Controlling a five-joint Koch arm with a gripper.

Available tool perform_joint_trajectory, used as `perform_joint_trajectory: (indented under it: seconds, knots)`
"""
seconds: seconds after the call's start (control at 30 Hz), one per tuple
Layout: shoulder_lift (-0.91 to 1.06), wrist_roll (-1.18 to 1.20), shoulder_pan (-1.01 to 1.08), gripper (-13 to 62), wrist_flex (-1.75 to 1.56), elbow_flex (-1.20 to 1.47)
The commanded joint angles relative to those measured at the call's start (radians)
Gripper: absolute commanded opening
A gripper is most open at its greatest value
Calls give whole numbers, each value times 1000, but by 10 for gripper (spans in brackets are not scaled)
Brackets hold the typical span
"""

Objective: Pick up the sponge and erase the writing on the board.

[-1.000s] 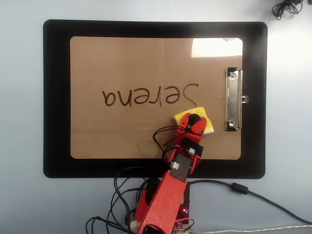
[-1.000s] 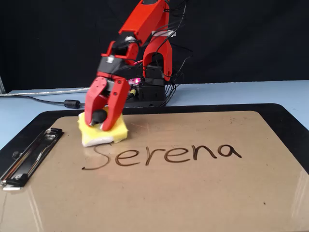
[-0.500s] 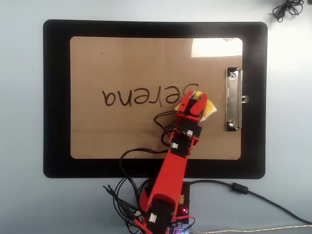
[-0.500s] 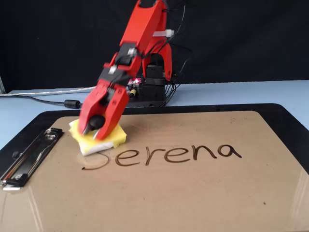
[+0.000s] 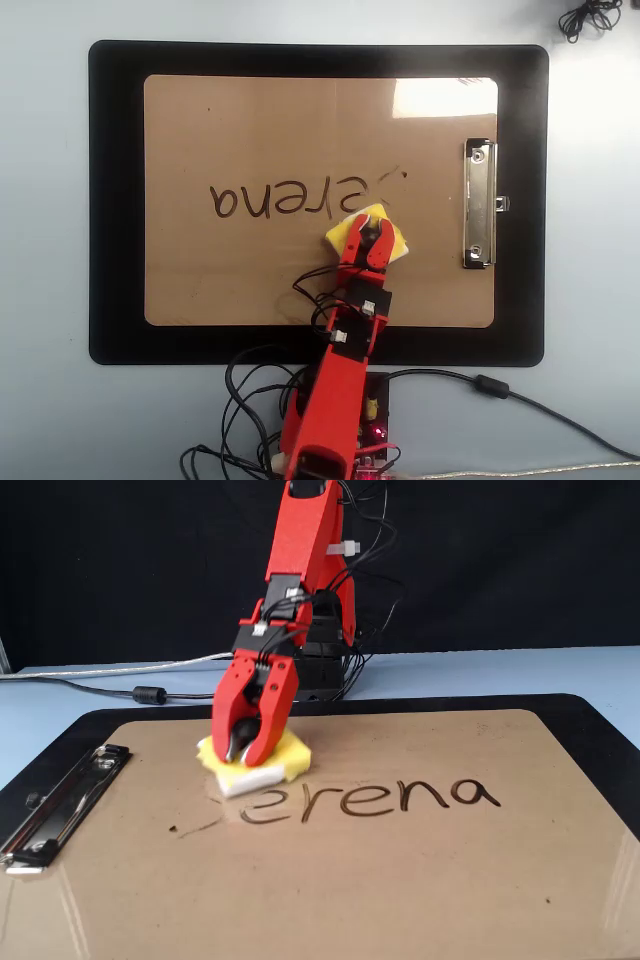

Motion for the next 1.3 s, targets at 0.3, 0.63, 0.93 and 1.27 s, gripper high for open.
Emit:
perform_joint_trajectory:
  seconds: [0.3, 0.63, 0.93, 1.27]
  knots:
    - [-391, -49, 58, -80, -146, -380]
    - [-273, -146, 179, -80, -583, 51]
    - [-684, -178, 61, -80, -641, -466]
    - [-130, -178, 57, -80, -641, 193]
